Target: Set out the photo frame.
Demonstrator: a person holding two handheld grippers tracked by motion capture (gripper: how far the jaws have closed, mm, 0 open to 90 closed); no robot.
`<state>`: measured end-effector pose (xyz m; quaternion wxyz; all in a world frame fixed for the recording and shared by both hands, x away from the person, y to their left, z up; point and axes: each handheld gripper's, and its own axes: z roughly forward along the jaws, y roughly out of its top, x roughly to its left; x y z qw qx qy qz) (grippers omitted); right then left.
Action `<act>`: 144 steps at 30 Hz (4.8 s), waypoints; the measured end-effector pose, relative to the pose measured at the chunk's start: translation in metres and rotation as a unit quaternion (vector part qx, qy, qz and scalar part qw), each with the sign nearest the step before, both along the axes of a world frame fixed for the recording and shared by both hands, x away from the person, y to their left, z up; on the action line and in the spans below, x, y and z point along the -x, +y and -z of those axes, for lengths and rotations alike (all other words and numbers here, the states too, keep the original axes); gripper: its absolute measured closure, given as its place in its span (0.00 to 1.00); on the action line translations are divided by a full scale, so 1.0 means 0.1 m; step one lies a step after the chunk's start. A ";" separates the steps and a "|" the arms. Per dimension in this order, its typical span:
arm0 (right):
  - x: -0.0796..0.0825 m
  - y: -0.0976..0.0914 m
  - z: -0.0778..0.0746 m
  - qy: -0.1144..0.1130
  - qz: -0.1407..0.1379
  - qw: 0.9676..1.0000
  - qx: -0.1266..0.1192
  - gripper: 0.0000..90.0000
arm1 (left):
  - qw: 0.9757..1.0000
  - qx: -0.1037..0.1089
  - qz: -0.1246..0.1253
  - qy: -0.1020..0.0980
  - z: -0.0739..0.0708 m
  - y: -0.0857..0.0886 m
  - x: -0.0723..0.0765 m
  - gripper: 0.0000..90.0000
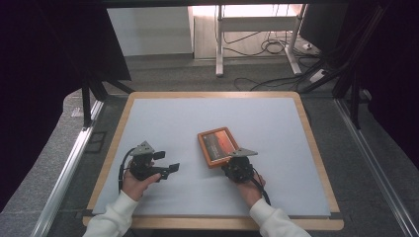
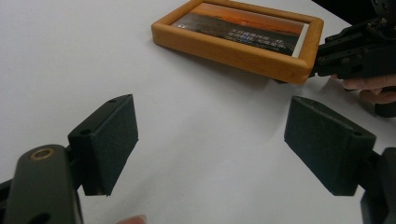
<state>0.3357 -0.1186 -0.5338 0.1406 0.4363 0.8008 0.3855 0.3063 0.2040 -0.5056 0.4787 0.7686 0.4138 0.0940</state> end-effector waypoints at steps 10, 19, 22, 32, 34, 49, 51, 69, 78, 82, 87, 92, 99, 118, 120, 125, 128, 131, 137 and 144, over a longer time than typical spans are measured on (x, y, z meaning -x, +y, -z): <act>0.00 -0.07 -0.07 -0.009 -0.006 1.000 -0.012 0.95 | 1.000 0.005 0.006 0.004 0.01 -0.02 -0.01 0.20; 0.02 -0.10 -0.12 -0.011 -0.011 1.000 -0.017 0.95 | 1.000 0.010 0.022 0.018 0.02 -0.16 -0.05 0.26; 0.01 -0.11 -0.14 -0.012 -0.012 1.000 -0.016 0.95 | 1.000 0.008 0.023 0.019 0.03 -0.17 -0.05 0.26; 0.01 -0.10 -0.10 -0.005 -0.016 1.000 -0.007 0.95 | 1.000 0.011 0.017 0.019 0.03 -0.12 -0.04 0.25; 0.01 -0.10 -0.10 -0.004 -0.017 1.000 -0.007 0.95 | 1.000 0.012 0.017 0.019 0.03 -0.12 -0.05 0.25; 0.00 -0.10 -0.03 0.011 -0.022 1.000 0.004 0.88 | 1.000 0.012 0.016 0.019 0.03 -0.10 -0.04 0.24; 0.01 -0.13 -0.04 0.024 -0.025 0.999 -0.005 0.65 | 1.000 0.013 0.015 0.019 0.03 -0.10 -0.04 0.24; 0.03 -0.43 -0.73 0.001 -0.044 0.998 0.033 1.00 | 1.000 0.018 0.014 0.014 0.00 -0.07 -0.04 0.24; -0.17 -0.35 -0.69 0.011 -0.043 0.998 0.054 1.00 | 1.000 0.021 0.011 0.014 0.00 -0.02 -0.03 0.24; -0.13 -0.40 -0.65 0.009 -0.040 0.998 0.056 1.00 | 1.000 0.019 0.011 0.014 0.00 -0.04 -0.02 0.24; -0.10 -0.49 -0.59 0.007 -0.035 0.998 0.044 1.00 | 1.000 0.016 0.011 0.016 0.01 -0.07 -0.02 0.24; -0.08 -0.51 -0.58 0.005 -0.038 0.999 0.028 1.00 | 1.000 0.011 0.014 0.021 0.04 -0.10 -0.05 0.24; -0.12 -0.45 -0.64 0.015 -0.045 0.999 0.006 1.00 | 1.000 0.009 0.016 0.022 0.05 -0.11 -0.06 0.24; -0.17 -0.33 -0.52 0.007 -0.034 0.999 0.001 1.00 | 0.999 0.017 0.007 0.027 0.05 -0.09 -0.10 0.24; -0.17 -0.33 -0.52 0.007 -0.035 0.999 -0.001 1.00 | 0.999 0.021 0.007 0.033 0.06 -0.11 -0.14 0.23; -0.17 -0.33 -0.51 0.006 -0.037 0.999 -0.008 1.00 | 0.997 0.047 -0.001 0.065 0.05 -0.22 -0.43 0.24; -0.18 -0.34 -0.50 0.006 -0.038 0.999 -0.008 1.00 | 0.994 0.059 -0.004 0.090 0.04 -0.32 -0.66 0.25; -0.18 -0.36 -0.50 0.007 -0.038 0.999 -0.009 1.00 | 0.990 0.079 -0.005 0.117 0.06 -0.44 -0.83 0.24; -0.18 -0.40 -0.49 0.007 -0.035 0.999 -0.009 1.00 | 0.979 0.109 -0.011 0.174 0.14 -0.68 -1.11 0.24; -0.17 -0.40 -0.49 0.003 -0.036 0.999 -0.009 1.00 | 0.972 0.123 -0.016 0.200 0.22 -0.80 -1.22 0.24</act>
